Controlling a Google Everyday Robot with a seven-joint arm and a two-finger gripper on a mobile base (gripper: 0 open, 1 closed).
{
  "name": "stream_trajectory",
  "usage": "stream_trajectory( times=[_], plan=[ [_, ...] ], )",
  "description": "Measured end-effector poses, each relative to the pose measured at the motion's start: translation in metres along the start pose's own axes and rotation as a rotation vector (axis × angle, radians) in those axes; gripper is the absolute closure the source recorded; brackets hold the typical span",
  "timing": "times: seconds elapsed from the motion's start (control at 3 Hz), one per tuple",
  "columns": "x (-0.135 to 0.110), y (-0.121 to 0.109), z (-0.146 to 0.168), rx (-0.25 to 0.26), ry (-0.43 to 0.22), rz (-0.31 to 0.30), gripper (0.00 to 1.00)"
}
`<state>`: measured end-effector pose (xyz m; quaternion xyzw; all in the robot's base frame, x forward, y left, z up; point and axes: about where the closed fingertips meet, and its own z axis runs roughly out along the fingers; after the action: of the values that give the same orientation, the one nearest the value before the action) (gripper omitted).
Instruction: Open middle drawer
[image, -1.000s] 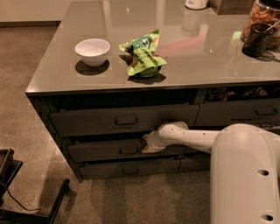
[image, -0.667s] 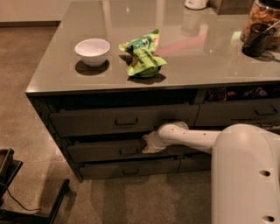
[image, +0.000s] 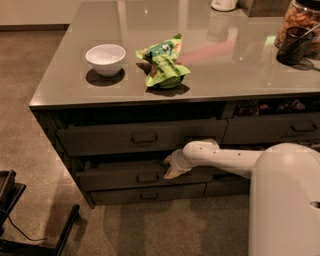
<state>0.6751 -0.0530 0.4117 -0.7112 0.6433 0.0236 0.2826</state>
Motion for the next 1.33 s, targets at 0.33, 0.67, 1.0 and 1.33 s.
stream_trajectory(
  times=[0.33, 0.67, 1.0, 1.33],
  plan=[
    [-0.0018, 0.0180, -0.0040, -0.027, -0.005, 0.006, 1.00],
    [-0.0018, 0.0180, -0.0040, -0.027, -0.005, 0.006, 0.82],
    [-0.0005, 0.0153, -0.0024, -0.038, 0.001, 0.010, 0.58],
    [0.0028, 0.0147, 0.0022, -0.070, 0.009, 0.023, 0.35]
  ],
)
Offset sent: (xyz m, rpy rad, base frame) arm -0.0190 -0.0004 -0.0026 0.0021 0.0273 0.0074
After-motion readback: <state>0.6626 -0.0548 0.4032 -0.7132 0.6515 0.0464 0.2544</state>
